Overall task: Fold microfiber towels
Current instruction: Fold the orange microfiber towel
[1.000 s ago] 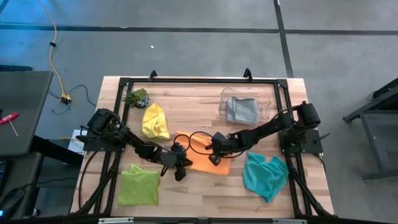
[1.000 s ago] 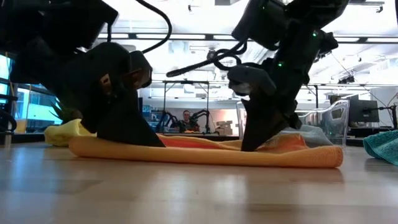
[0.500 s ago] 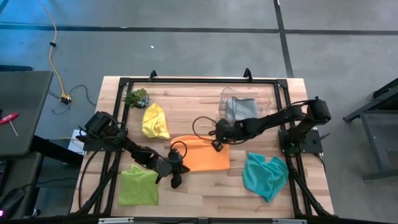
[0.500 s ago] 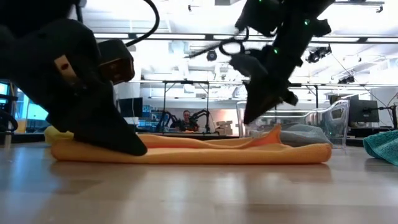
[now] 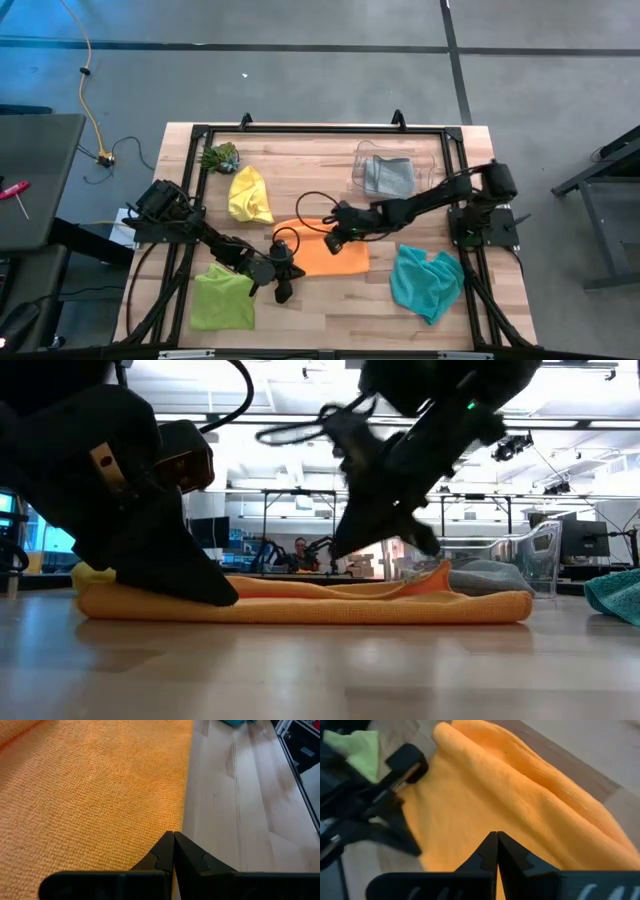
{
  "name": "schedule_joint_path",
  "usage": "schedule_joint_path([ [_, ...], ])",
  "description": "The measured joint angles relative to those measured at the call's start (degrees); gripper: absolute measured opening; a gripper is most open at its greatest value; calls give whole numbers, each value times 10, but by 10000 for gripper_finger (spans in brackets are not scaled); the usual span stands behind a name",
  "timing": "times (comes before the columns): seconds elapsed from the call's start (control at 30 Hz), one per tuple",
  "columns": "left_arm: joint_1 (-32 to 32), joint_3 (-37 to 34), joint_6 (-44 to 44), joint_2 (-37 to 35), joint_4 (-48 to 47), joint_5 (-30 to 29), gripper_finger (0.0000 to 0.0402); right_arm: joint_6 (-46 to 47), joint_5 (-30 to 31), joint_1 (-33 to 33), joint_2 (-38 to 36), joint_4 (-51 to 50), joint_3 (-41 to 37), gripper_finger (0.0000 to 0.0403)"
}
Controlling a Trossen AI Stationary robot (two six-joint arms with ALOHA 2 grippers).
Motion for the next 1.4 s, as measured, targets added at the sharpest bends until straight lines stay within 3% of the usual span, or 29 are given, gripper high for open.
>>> schedule_joint_path([
  [0.23,0,0,2,0,-2,0,0,-4,-16,0,90,-54,97,0],
  [0.43,0,0,3,0,-2,0,0,1,-38,-12,123,-91,127,0],
  [0.87,-1,0,20,0,-5,18,0,21,46,-79,115,-85,135,0],
  [1.1,-1,0,20,0,-5,18,0,-45,86,-106,47,-120,135,0],
  [1.4,-1,0,20,0,-5,25,0,-197,70,-85,-75,-204,128,0],
])
